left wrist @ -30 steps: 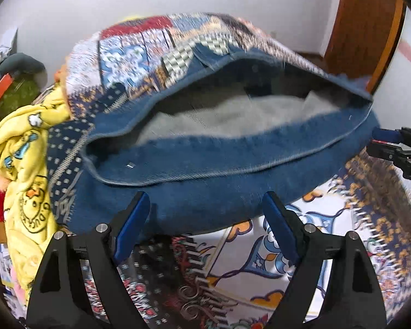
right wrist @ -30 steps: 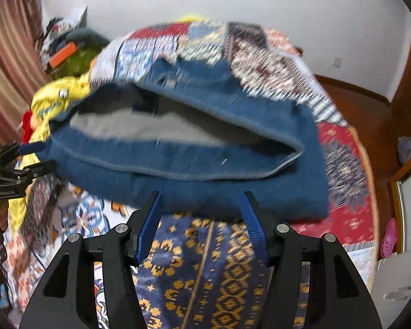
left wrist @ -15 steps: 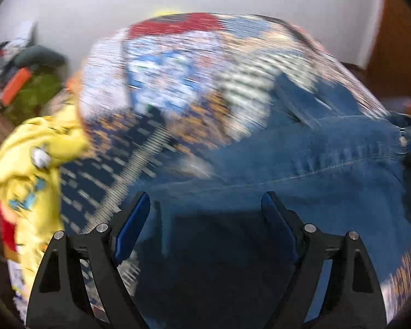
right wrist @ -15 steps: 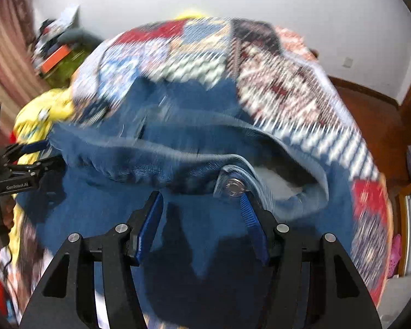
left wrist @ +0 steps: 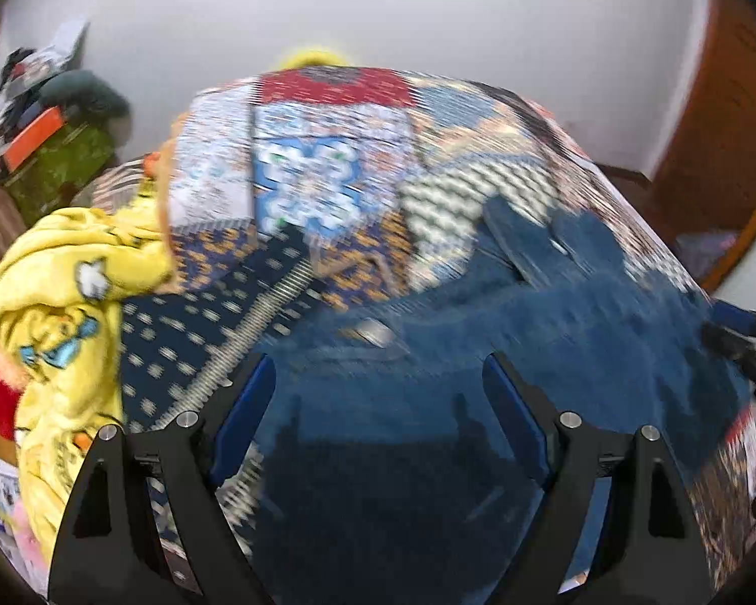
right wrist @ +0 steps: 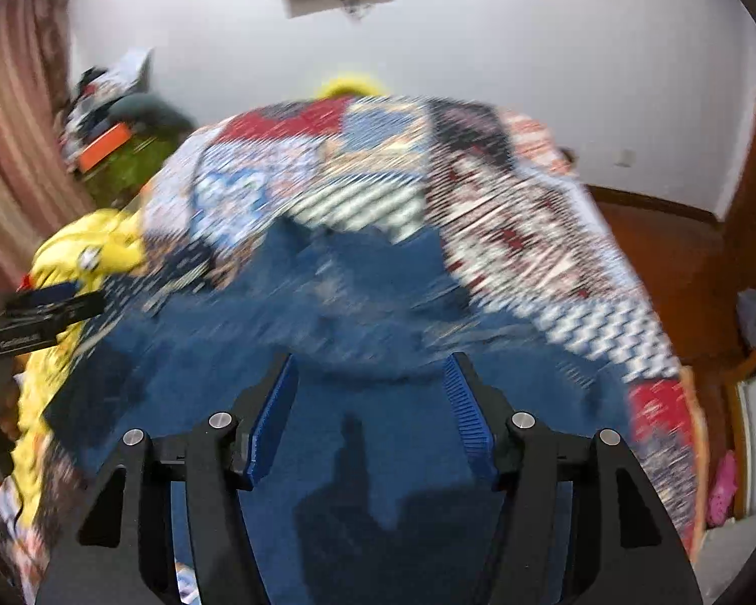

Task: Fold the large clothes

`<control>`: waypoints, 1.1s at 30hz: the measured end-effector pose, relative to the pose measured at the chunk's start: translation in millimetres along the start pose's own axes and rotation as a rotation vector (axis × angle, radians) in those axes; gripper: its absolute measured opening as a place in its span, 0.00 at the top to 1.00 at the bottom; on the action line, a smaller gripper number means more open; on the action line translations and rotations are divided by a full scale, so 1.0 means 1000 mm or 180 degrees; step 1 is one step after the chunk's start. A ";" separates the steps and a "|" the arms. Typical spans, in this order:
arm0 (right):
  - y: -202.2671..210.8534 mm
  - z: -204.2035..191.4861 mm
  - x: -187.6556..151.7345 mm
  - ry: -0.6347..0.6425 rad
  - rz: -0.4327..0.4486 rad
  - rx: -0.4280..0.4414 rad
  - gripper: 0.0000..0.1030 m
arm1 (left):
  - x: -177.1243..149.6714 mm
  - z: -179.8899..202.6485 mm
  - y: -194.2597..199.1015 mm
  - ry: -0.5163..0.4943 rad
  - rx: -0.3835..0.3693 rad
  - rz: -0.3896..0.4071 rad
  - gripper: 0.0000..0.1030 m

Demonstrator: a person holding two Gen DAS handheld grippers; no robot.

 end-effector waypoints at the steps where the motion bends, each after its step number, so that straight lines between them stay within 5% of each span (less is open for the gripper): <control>1: -0.002 -0.010 -0.009 0.0034 -0.0054 0.0079 0.45 | -0.008 0.010 0.002 -0.0038 -0.0077 -0.0022 0.18; 8: -0.023 -0.031 -0.049 0.0297 -0.0466 -0.0001 0.43 | -0.047 0.051 -0.002 -0.0306 -0.0115 -0.0165 0.18; 11: -0.013 -0.023 -0.055 0.0365 -0.0435 -0.0174 0.19 | -0.056 0.052 -0.006 -0.0328 -0.0067 -0.0243 0.18; 18: 0.008 0.017 -0.062 0.0384 -0.0488 -0.0562 0.18 | -0.076 0.024 0.004 -0.0339 0.0197 -0.0226 0.11; 25: 0.044 0.071 -0.070 -0.0008 -0.0423 -0.0728 0.18 | -0.103 -0.040 0.028 0.0433 -0.0001 -0.0258 0.07; 33: 0.081 0.126 -0.095 -0.0519 -0.0509 -0.1070 0.17 | -0.135 -0.100 0.050 0.0955 0.0583 -0.0342 0.06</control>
Point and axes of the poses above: each gripper's, at about its wrist camera, not at the fingertips, and y roughly against the way its jaws point, z to its right, x to its top, the point moved 1 cm from there along -y, roughly the way its jaws point, and after that the axes turned 12 degrees about z, right-handed, at the moved point
